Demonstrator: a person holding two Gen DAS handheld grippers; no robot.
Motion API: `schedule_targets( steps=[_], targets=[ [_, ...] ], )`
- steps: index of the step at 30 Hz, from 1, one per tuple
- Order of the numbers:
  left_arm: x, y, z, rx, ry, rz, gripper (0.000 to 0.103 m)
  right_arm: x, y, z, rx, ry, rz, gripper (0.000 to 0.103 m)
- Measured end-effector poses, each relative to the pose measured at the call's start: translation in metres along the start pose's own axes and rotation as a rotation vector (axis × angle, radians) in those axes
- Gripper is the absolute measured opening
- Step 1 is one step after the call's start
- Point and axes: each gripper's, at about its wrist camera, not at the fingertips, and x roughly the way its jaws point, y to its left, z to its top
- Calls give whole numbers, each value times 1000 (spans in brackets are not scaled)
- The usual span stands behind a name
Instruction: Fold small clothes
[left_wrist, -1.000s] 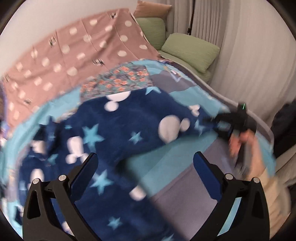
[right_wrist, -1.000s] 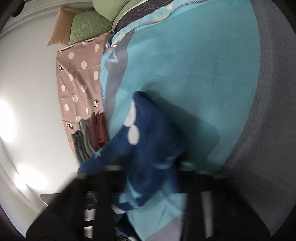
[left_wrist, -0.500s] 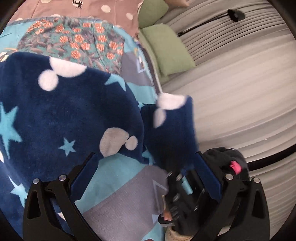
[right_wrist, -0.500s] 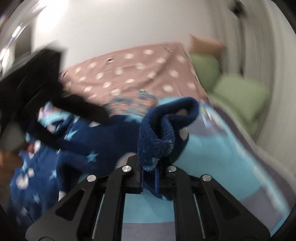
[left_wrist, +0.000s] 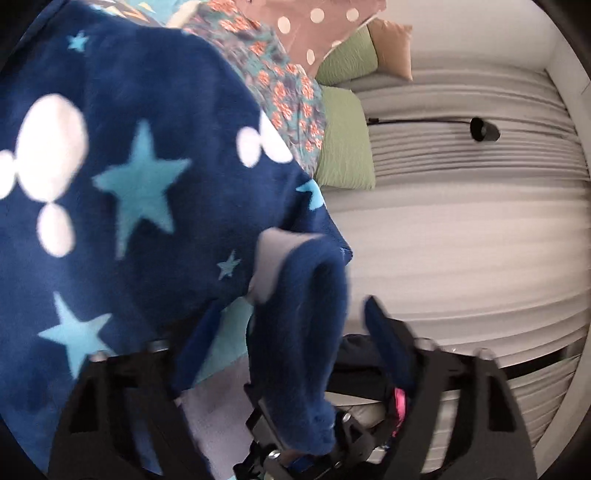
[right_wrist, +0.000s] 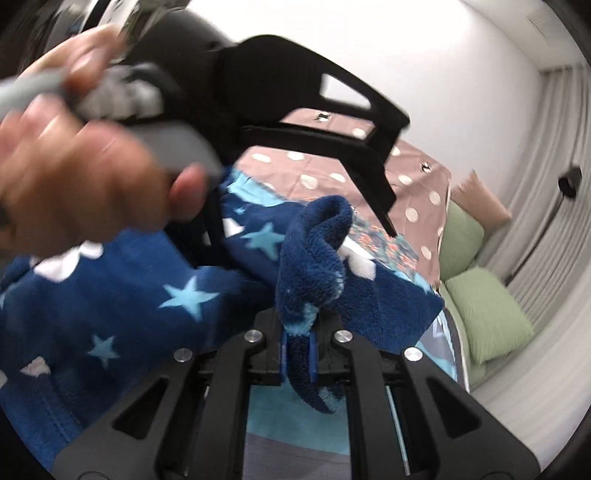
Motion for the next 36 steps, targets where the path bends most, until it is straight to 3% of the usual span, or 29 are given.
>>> schedule_targets(
  steps=[1,3,4,12,21,27,32,33,35,36],
  targets=[
    [-5,0,-1,11,-13,1,55,0,3,1,-12,0,-2,8],
    [-12,0,-2,21,-16,18,16,-4,13,4,-57,-14,-16,8],
    [-18,0,-3,23,-22,23,11,-6,16,6,-73,-21,-20,8],
    [-88,-11,-12,135,-178,53,10,-18,53,48,-116,-79,-23,8],
    [-253,-15,-28,258,-394,84,10,-43,126,146,-159,-246,63,9],
    [-338,36,-37,210,-481,129,10,-35,197,189,-223,-282,167,9],
    [-356,89,-30,118,-497,95,10,-15,243,197,-251,-232,245,9],
    [-362,97,-30,110,-502,89,10,-9,251,200,-252,-219,260,12],
    [-372,115,-30,96,-516,79,10,-1,262,200,-255,-183,310,35],
    [-375,124,-28,84,-525,79,10,2,265,198,-255,-171,325,54]
  ],
)
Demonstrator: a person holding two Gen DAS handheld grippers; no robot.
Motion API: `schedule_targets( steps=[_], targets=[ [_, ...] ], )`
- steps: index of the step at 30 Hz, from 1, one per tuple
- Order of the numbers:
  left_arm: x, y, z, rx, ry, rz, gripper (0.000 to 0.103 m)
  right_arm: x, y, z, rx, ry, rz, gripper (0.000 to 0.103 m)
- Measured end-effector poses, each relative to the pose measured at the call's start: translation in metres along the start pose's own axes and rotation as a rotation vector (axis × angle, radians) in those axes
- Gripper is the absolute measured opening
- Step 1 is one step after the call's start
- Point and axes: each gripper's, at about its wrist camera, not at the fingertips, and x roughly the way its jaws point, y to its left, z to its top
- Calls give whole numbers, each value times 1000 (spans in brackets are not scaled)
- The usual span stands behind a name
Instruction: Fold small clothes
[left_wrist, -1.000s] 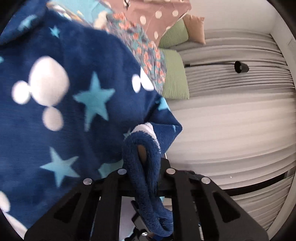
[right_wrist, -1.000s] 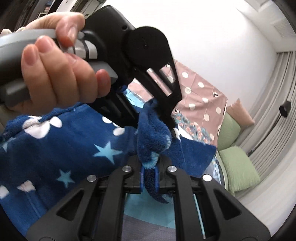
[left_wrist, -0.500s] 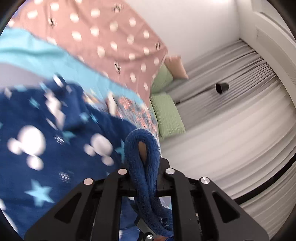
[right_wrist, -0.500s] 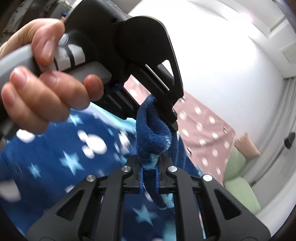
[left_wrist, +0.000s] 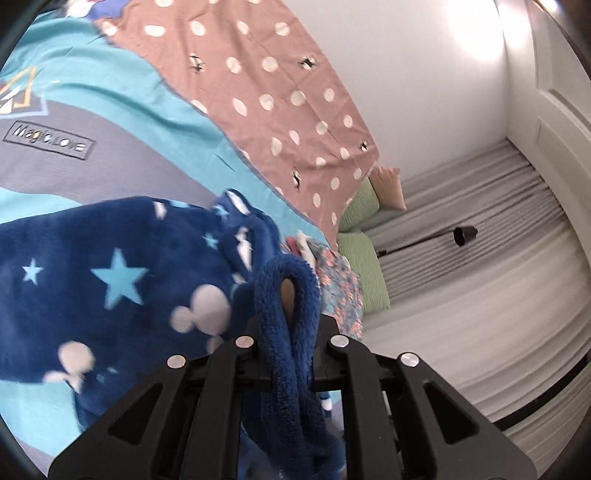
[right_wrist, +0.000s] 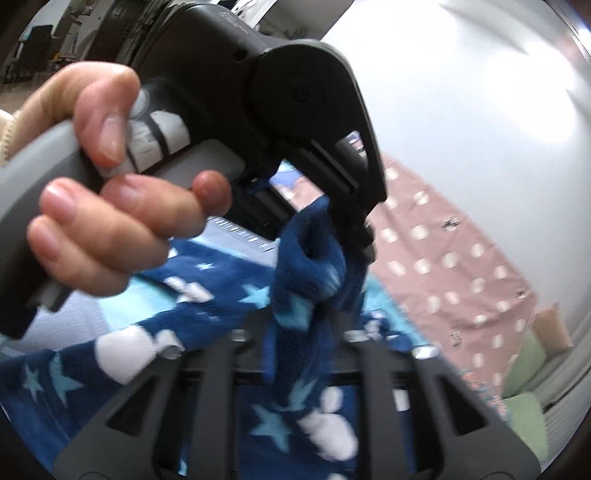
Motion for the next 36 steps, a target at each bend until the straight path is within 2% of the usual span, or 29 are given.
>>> schedule_targets(
  steps=[4,6,8,11,12,16,17,20,22,24,26,28,31,34,36],
  targets=[
    [-6,30,-2,-42,2,11,10,-9,-2,-15,34,13,54,56],
    [-8,44,-3,-42,0,43,10,-19,-21,-27,113,34,99,58],
    [-7,64,-5,-76,12,87,13,-26,-47,-42,213,63,139,66],
    [-10,106,-11,-200,44,144,47,-24,-87,-69,356,126,172,67],
    [-13,113,-12,-214,38,157,49,-26,-94,-75,390,144,175,67],
    [-57,142,-11,-234,-50,260,53,-25,-109,-105,504,204,212,68],
    [-71,147,-10,-238,-78,293,58,-26,-108,-111,525,216,227,69],
    [-127,173,-9,-263,-203,447,63,-32,-101,-119,537,219,246,73],
    [-155,191,-8,-276,-241,522,63,-35,-91,-119,537,217,263,73],
    [-174,201,-10,-246,-260,623,63,-36,-86,-116,536,210,282,74],
    [-187,201,-14,-135,-284,792,63,-37,-81,-111,527,201,294,75],
    [-187,203,-21,-20,-258,918,63,-37,-78,-107,518,192,302,77],
    [-173,212,-27,80,-187,972,63,-34,-73,-102,524,187,333,77],
    [-150,218,-16,120,-142,934,63,-31,-69,-98,530,192,352,77],
    [-137,223,-6,135,-132,947,63,-31,-67,-96,524,193,353,77]
  ],
)
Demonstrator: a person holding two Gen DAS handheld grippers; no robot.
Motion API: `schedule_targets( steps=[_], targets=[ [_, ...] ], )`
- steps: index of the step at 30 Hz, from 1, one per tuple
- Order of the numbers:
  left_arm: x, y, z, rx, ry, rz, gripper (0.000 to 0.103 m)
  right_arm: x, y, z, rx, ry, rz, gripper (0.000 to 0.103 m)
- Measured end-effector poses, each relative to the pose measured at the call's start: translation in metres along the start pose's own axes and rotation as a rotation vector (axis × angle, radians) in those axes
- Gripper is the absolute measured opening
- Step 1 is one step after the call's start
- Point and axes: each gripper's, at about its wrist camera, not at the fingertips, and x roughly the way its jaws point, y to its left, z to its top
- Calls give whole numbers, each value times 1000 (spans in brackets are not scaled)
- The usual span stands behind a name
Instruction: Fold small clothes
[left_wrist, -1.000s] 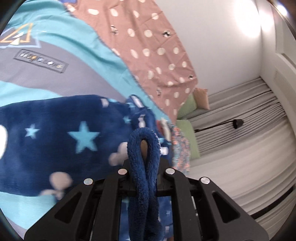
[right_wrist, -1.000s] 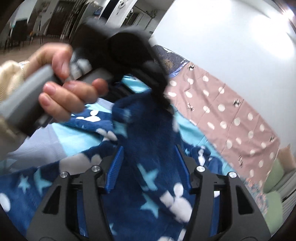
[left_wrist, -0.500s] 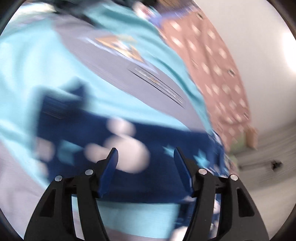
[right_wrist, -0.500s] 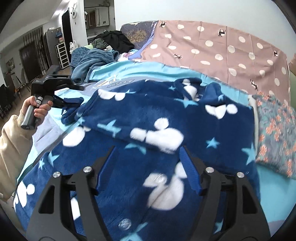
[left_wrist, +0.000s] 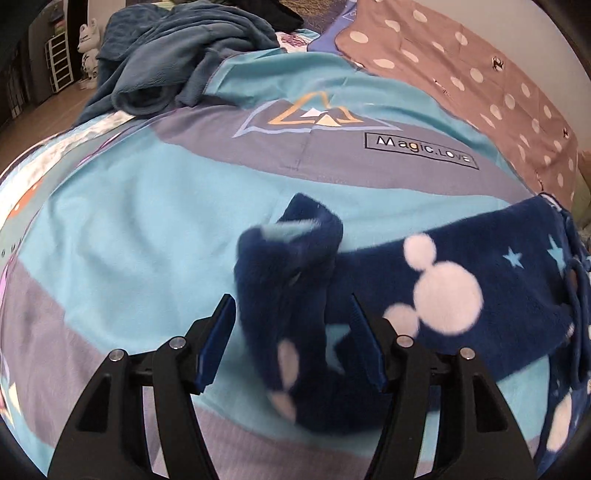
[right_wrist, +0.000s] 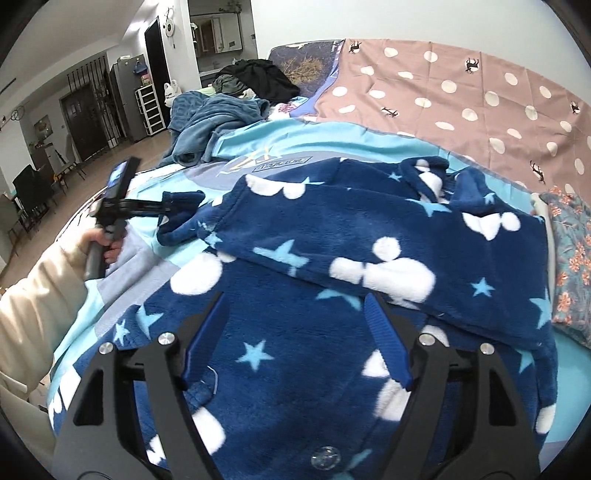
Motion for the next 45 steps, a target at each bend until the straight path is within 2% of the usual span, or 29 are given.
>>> schedule_targets(
  steps=[1,2,3,4,6,9,10,13,15,16,17,19,21,24,28,30,31,32,34,36,40,45],
  targets=[
    [6,-1,6,-3,-7,9,61,-1,1,0,-6,-1,-8,77],
    [10,-1,10,-17,-7,7,28,-2,2,0,-13,-3,-22,77],
    [11,1,12,-45,0,-8,7,-4,2,0,-16,-5,-32,77],
    [8,7,13,-112,-13,-46,7,-6,1,-1,-15,-6,-37,77],
    [-9,11,8,-168,-81,-58,7,-9,-3,-1,-2,-6,-40,77],
    [-53,-10,3,-104,-201,-45,7,-11,-10,5,22,-3,-18,77],
    [-77,-27,1,-49,-266,-39,7,-11,-12,10,35,-4,4,77],
    [-143,-82,-9,125,-448,-30,7,-13,-25,40,117,4,131,78],
    [-177,-123,-19,258,-552,17,7,-13,-37,75,204,20,256,78],
    [-192,-149,-27,334,-601,53,7,-13,-44,95,262,32,324,83],
    [-202,-167,-34,382,-634,66,7,-9,-49,110,306,60,377,86],
    [-213,-195,-46,427,-678,78,7,4,-61,141,437,124,539,86],
    [-218,-220,-60,475,-707,103,7,28,-62,172,532,231,663,86],
    [-214,-248,-75,525,-719,134,7,54,-50,199,544,291,633,86],
    [-209,-272,-87,566,-740,186,7,101,-28,208,597,423,702,82],
    [-211,-278,-88,567,-741,184,7,122,-15,208,605,489,712,66],
    [-212,-281,-87,572,-743,184,7,126,-11,207,606,510,699,31],
    [-213,-284,-87,579,-741,189,7,128,-9,205,618,524,672,16],
    [-215,-289,-88,581,-733,190,7,121,-11,209,604,491,649,11],
    [-220,-293,-87,574,-738,184,8,101,-9,222,514,434,629,11],
    [-241,-318,-85,569,-795,161,8,58,-14,242,360,364,581,11],
    [-265,-360,-79,564,-846,113,9,10,-44,260,283,300,522,11]
  ],
)
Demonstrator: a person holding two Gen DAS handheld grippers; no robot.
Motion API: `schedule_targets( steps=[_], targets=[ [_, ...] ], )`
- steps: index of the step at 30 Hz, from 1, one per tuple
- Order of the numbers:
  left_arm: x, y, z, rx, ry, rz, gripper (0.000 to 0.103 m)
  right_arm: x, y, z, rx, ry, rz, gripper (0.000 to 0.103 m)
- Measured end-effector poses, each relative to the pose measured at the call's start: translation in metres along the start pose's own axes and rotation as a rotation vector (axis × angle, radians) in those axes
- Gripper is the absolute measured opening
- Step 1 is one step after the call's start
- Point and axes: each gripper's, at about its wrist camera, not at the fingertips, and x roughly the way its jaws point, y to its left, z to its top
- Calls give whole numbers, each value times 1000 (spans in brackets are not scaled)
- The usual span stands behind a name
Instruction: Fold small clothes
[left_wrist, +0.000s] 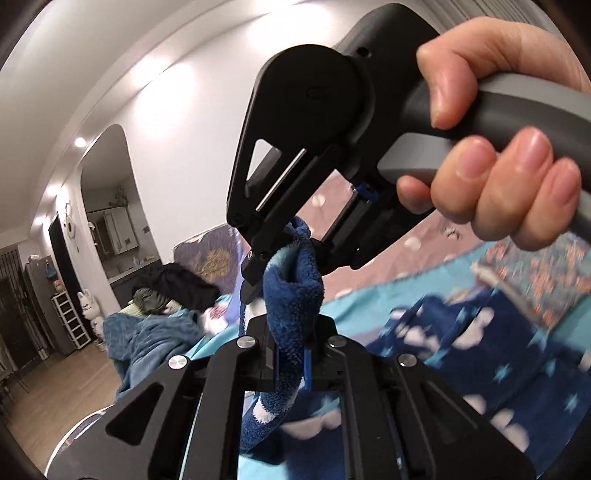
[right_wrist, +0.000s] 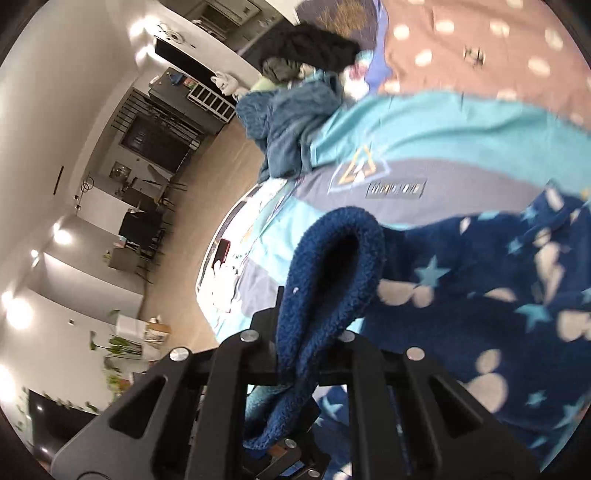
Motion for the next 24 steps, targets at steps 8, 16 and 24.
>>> schedule_targets(
  steps=[8,16,24],
  targets=[
    [-1,-52,30,-35,-21,-81,11,-60,-26,-8,-28,-2,-109,11],
    [33,-116,-3,11,115,-210,15,-44,-119,-31,80,35,-144,11],
    [53,-172,-44,98,292,-408,18,-21,-223,-70,228,81,-204,11]
  ],
)
